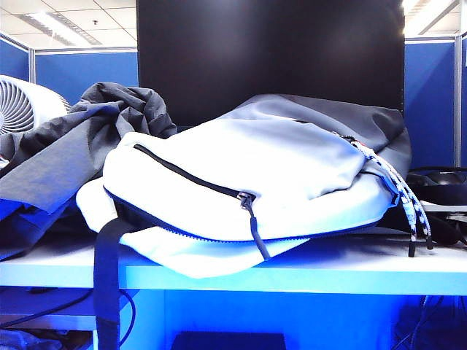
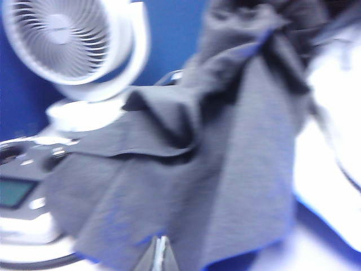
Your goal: Put the gray clothes into the backpack.
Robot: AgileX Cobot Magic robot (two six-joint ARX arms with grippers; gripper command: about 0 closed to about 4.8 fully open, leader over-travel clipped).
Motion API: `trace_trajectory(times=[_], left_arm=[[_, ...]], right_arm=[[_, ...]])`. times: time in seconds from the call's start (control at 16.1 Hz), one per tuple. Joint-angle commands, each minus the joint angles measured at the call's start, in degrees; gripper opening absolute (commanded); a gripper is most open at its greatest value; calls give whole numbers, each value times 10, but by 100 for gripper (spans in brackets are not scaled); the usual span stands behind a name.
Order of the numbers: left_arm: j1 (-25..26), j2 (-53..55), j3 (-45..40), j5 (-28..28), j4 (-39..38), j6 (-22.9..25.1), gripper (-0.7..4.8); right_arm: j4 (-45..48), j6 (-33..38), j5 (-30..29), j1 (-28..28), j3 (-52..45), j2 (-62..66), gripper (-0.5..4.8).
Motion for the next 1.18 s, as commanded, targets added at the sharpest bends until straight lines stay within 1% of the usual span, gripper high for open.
trace_trajectory(times=[0.06, 0.12, 0.25, 0.31, 0.37, 0.43, 0.5, 0.56, 0.62, 0.68, 0.75, 0.81, 0.87, 0.93, 0.99, 1.06, 1.12, 1.18], left_arm=[[0, -2, 0, 21, 6, 2, -1], [0, -2, 0, 21, 6, 2, -1], [0, -2, 0, 23, 7, 2, -1], [0, -2, 0, 34, 12, -21, -1], [0, -2, 0, 69, 26, -77, -1], [0, -2, 0, 107, 48, -139, -1], [0, -2, 0, 128, 76, -210, 4], [0, -2, 0, 130, 134, -334, 32], [0, -2, 0, 119, 175, -384, 32], [0, -1, 0, 117, 219, -410, 32], [0, -2, 3, 116, 269, -426, 31], [0, -1, 11, 116, 280, -436, 30], [0, -1, 22, 117, 276, -435, 30], [0, -1, 31, 116, 271, -431, 30], [0, 2, 41, 110, 264, -410, 30], [0, 5, 43, 108, 259, -403, 30], [0, 5, 43, 106, 252, -400, 30], [0, 5, 43, 106, 250, -398, 30]], right_arm=[[6, 14, -3, 0, -4, -1, -5], [6, 31, -3, 0, -4, -1, -5], [6, 41, -3, 0, -4, -1, -5], [6, 87, -5, 1, -4, -1, -5], [9, 130, -21, 1, -4, -1, -5], [26, 165, -56, 1, -4, -1, -5], [59, 178, -97, 3, -4, -1, -5], [148, 179, -136, 3, -4, -1, -5], [212, 179, -131, 3, -2, -1, -5], [244, 179, -114, 3, 9, -1, -4], [211, 180, -103, 3, 49, 6, -3], [204, 179, -116, 3, 90, 36, -2], [209, 178, -148, 3, 128, 75, 0], [208, 178, -196, 3, 173, 132, 0], [207, 178, -335, 7, 258, 254, 0], [201, 178, -412, 28, 308, 330, -1], [184, 178, -464, 64, 349, 393, -1], [154, 172, -476, 120, 393, 461, 0]])
